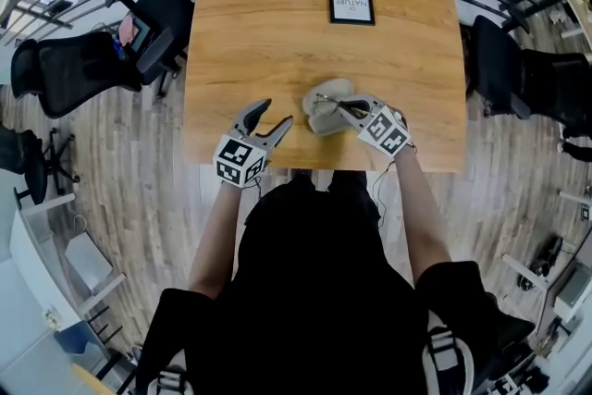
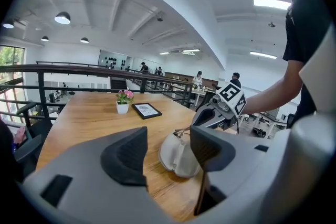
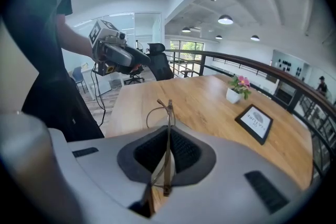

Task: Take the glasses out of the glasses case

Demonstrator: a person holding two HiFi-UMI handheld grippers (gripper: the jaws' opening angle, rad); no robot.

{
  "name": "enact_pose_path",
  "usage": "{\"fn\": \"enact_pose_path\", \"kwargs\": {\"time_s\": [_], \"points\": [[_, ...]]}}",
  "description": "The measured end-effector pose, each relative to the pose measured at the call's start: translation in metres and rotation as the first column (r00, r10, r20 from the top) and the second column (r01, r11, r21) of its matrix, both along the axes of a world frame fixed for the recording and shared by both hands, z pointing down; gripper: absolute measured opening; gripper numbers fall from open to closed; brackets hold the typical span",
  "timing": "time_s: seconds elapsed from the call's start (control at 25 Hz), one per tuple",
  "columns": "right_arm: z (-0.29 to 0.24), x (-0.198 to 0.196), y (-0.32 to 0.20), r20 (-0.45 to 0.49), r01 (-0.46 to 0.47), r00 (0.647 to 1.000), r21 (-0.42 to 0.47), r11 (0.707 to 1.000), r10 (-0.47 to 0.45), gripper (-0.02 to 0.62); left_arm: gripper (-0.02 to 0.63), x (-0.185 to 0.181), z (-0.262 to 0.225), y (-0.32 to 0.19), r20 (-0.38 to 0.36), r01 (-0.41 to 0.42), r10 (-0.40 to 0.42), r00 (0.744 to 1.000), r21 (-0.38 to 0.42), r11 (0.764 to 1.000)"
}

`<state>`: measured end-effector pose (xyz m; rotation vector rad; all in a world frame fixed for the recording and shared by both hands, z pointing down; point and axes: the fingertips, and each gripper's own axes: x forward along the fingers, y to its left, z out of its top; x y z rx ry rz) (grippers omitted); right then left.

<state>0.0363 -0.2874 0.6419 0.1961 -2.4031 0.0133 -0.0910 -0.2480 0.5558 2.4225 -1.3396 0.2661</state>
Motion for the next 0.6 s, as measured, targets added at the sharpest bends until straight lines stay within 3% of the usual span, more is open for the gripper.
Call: {"fn": "enact_pose_path", "kwargs": {"time_s": [0.6], "points": [[-0.020, 0.011, 0.012, 0.072, -0.166, 0.984, 0.027, 0.986, 0.164, 0.024, 0.262, -0.006, -0.006, 0.016, -0.002, -0.046, 0.046, 0.999, 0.024, 0.999]]}}
